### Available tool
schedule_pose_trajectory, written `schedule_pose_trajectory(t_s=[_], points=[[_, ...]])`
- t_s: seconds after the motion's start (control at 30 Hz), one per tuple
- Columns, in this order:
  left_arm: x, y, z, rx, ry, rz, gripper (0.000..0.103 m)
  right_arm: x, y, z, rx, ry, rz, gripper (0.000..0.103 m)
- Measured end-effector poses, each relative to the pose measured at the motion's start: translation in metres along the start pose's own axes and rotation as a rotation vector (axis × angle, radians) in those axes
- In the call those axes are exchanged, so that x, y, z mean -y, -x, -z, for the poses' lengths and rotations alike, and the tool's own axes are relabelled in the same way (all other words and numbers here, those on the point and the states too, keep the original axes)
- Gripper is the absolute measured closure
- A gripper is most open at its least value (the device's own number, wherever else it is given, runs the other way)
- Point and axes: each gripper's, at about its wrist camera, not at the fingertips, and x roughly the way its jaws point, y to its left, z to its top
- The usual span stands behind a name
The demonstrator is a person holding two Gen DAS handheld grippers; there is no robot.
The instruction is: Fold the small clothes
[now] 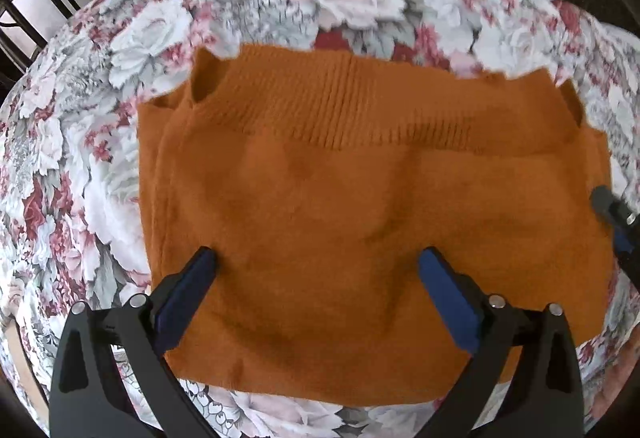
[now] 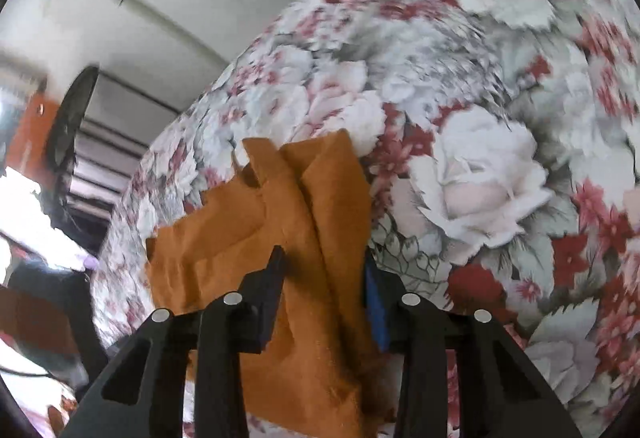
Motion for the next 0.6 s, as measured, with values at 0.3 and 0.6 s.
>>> schedule_pose_trajectory(t_s=[0.3,0.6], points=[[0.008,-0.010,-0.005,-0.016,-0.004,-0.022,0.004,0.007,-0.012,0.005,-0.062,-0.067,-0.037,0.080],[0.023,0.023,-0.016,0.057,-0.025,0.069,0.005,-0.036,0.014,0.001,-0.034,-0.021,-0.045,0.086]])
